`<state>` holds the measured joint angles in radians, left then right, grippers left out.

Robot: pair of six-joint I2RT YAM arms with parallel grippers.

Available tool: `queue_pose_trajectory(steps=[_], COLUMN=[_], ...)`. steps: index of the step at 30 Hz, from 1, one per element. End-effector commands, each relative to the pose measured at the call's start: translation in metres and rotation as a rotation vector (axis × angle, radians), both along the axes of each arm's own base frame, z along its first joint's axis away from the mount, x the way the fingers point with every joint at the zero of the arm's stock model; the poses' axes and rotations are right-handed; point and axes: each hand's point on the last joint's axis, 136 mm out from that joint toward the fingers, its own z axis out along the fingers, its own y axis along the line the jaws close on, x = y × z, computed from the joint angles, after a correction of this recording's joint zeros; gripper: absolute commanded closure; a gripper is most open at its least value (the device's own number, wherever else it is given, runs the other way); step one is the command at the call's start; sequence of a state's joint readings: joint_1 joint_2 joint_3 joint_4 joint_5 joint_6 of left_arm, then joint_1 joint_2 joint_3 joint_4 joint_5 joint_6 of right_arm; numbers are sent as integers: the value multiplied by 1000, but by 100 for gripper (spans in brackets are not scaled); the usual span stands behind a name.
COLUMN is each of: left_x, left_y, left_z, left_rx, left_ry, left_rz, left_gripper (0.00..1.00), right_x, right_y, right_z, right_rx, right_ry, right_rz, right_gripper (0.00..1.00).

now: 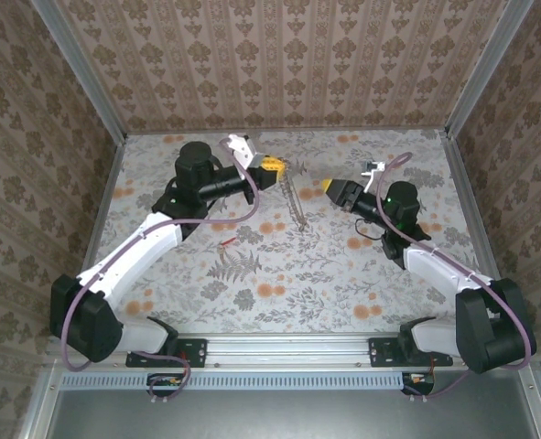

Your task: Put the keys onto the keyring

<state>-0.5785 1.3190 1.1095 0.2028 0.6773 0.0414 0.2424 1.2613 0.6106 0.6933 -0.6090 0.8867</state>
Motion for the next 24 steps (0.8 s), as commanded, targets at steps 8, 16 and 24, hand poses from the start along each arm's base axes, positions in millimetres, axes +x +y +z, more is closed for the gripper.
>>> queue_pose_trajectory(steps=[8,16,24], left_x=[24,70,104], left_y=[31,89,152], left_z=[-2,6,10], left_rx=[39,-26,-74], left_ry=[38,123,161], left_rz=[202,424,617], left_gripper=[100,100,100], right_x=[-28,-45,-57], right_y=[45,101,170], right_z=[-40,-86,-141], right_rx=[-204,-374,-585], right_ry=[40,111,162], right_rz=[129,302,475], right_gripper=[45,44,44])
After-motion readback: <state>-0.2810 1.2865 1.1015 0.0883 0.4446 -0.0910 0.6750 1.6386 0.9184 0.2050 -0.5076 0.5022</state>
